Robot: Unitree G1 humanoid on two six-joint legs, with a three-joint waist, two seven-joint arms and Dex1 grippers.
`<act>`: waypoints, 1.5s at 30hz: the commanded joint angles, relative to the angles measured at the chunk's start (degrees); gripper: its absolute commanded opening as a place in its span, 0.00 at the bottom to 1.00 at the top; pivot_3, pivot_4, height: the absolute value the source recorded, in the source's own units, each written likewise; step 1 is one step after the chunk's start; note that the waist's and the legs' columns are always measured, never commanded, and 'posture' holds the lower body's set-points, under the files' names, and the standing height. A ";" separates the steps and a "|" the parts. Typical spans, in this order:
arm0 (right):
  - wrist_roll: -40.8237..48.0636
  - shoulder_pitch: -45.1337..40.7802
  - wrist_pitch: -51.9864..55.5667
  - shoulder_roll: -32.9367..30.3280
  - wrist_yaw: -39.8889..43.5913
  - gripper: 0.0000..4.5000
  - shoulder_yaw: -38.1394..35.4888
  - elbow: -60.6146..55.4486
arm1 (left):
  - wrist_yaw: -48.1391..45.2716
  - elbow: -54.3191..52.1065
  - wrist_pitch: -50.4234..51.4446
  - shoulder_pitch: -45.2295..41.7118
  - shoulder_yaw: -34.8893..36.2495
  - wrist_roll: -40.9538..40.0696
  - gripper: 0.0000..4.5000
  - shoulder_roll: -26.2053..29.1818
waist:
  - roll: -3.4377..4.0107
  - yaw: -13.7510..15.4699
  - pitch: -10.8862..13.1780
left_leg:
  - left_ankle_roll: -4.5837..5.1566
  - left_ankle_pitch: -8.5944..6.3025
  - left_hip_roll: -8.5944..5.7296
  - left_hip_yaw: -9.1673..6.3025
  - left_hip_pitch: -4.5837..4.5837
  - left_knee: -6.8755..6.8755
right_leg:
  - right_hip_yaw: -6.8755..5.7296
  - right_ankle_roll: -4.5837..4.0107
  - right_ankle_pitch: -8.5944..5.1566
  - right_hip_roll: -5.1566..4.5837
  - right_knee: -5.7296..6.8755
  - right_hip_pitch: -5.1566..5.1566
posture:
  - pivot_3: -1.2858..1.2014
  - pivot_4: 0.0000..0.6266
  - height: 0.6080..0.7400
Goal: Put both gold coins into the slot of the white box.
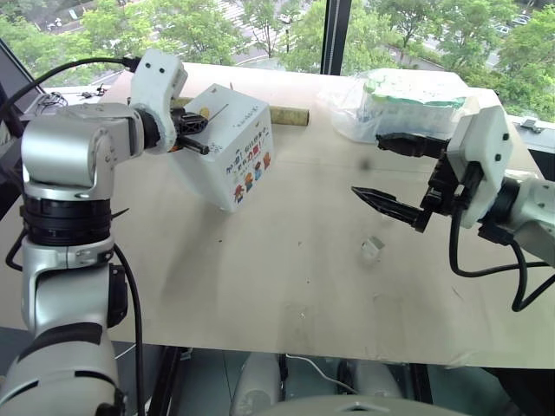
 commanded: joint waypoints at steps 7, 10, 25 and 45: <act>0.00 -0.23 -0.54 -0.86 0.24 0.94 -1.95 -1.73 | -0.98 2.49 1.54 1.06 -2.54 1.06 0.00 -0.15 | 0.00 0.01 -0.01 | 0.00 0.00 0.00 -0.01 0.00 0.00 | 0.00 0.00 0.00 0.00 0.01 0.01 | 0.52 0.24 1.00; -0.04 -0.23 -0.50 -0.91 0.26 0.94 -1.89 -1.76 | 0.04 2.94 2.12 0.98 -2.16 1.56 0.00 -0.48 | 0.00 0.00 -0.01 | 0.00 0.00 0.00 -0.01 0.00 0.00 | 0.00 0.00 0.00 0.00 0.01 0.01 | 0.52 0.24 1.00; 0.17 0.43 -0.43 -1.25 0.71 0.95 -2.35 -1.69 | 2.44 1.67 2.73 1.66 -1.20 2.00 0.81 -0.76 | 0.00 0.07 -0.04 | 0.00 0.00 -0.01 -0.03 0.01 0.01 | 0.00 0.00 0.00 0.00 0.01 0.03 | 0.52 0.24 1.00; -21.44 0.69 1.31 5.45 -6.26 0.48 12.08 25.45 | -25.83 -27.96 -15.65 22.62 7.06 -24.91 1.00 -6.40 | 0.03 -1.43 0.04 | -0.01 0.00 0.00 -0.15 -0.07 -0.07 | -0.04 0.00 0.01 0.02 -0.15 0.03 | 0.52 0.24 1.00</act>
